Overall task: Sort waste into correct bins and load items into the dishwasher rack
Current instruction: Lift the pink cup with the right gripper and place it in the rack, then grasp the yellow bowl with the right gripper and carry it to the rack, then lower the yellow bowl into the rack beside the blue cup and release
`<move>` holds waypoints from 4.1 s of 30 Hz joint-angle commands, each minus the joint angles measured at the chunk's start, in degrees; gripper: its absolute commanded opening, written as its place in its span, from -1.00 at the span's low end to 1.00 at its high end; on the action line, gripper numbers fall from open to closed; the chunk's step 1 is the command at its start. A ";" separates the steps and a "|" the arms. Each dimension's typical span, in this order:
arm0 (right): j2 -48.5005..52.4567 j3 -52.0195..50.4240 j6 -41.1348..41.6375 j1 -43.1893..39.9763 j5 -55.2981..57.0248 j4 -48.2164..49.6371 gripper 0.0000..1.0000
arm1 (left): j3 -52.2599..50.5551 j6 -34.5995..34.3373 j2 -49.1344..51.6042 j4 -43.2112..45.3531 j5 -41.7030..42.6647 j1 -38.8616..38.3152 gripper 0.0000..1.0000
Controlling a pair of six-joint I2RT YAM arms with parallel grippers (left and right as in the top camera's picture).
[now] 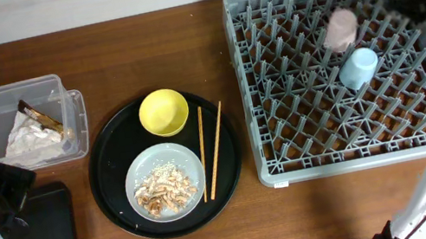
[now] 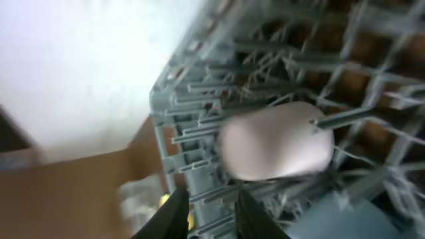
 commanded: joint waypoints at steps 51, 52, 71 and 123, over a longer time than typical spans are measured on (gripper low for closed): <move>-5.60 29.77 -3.41 32.70 3.85 -28.89 -0.92 | 0.24 -0.55 -0.13 -0.09 -0.42 0.20 0.98; -5.60 27.41 -4.76 30.84 -0.15 -28.89 -0.92 | 0.24 -0.55 -0.13 -0.09 -0.42 0.20 0.98; -5.57 -27.26 -14.99 12.41 -9.31 -16.39 -0.91 | 0.24 -0.55 -0.13 -0.09 -0.42 0.20 0.98; -8.35 -16.48 5.33 32.15 58.21 -17.44 -0.92 | 0.24 -0.55 -0.13 -0.09 -0.42 0.20 0.98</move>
